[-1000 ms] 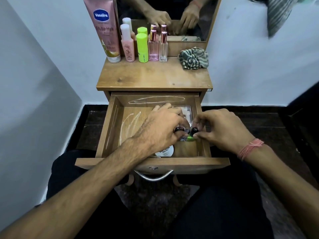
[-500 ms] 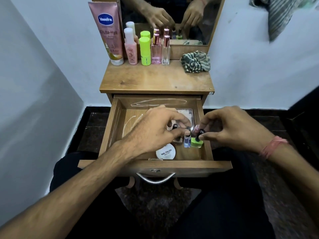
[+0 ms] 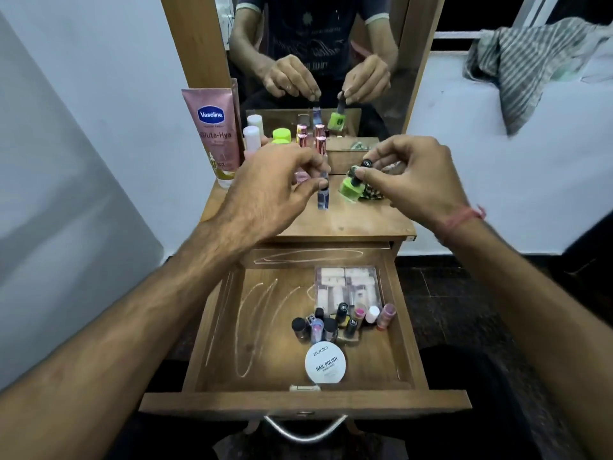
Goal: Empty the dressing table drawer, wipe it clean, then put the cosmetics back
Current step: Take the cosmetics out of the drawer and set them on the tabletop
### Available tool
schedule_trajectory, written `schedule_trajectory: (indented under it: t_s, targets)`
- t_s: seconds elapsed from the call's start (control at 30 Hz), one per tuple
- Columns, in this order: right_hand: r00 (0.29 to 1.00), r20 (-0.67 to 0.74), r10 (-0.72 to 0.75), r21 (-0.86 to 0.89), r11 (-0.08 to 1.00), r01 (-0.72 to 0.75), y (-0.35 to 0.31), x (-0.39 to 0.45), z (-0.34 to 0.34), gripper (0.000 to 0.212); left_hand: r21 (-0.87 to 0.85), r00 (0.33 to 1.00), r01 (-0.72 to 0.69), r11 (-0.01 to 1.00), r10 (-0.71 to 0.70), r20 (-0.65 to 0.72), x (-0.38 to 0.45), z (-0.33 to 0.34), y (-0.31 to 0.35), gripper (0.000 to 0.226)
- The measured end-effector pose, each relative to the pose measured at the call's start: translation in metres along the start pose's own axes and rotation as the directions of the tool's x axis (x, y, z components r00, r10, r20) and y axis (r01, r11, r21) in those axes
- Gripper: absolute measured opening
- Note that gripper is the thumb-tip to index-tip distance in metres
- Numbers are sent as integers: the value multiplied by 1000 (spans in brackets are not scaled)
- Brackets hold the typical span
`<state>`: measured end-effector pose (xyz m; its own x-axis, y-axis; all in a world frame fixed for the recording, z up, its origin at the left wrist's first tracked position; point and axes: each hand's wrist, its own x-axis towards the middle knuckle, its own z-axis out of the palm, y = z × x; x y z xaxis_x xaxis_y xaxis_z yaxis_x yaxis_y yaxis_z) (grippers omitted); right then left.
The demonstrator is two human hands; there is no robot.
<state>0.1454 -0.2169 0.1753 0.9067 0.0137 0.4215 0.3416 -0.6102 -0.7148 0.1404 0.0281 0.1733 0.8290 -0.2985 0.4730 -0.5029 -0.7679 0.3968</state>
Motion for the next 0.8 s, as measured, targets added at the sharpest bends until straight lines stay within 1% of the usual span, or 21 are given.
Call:
schedule_trajectory:
  t_s: [0.13, 0.33, 0.43, 0.57, 0.8]
  targets:
    - [996, -81, -22, -81, 997, 15, 16, 35, 34, 16, 90, 1000, 3, 996, -3, -8, 19, 9, -5, 12]
    - [998, -63, 19, -201, 979, -31, 39, 65, 57, 15, 104, 1000, 3, 995, -1, -19, 32, 19, -16, 11]
    - [997, -82, 13, -211, 977, -30, 44, 73, 64, 18, 120, 1000, 0, 993, 2, -18, 33, 23, -22, 12]
    - [995, -96, -27, -201, 979, 7, 46, 77, 71, 25, 140, 1000, 7, 990, -5, -11, 38, 27, -27, 10]
    - [989, -127, -76, -221, 974, 47, 44, 73, 72, 29, 150, 1000, -13, 989, 14, -7, 52, 37, -24, 13]
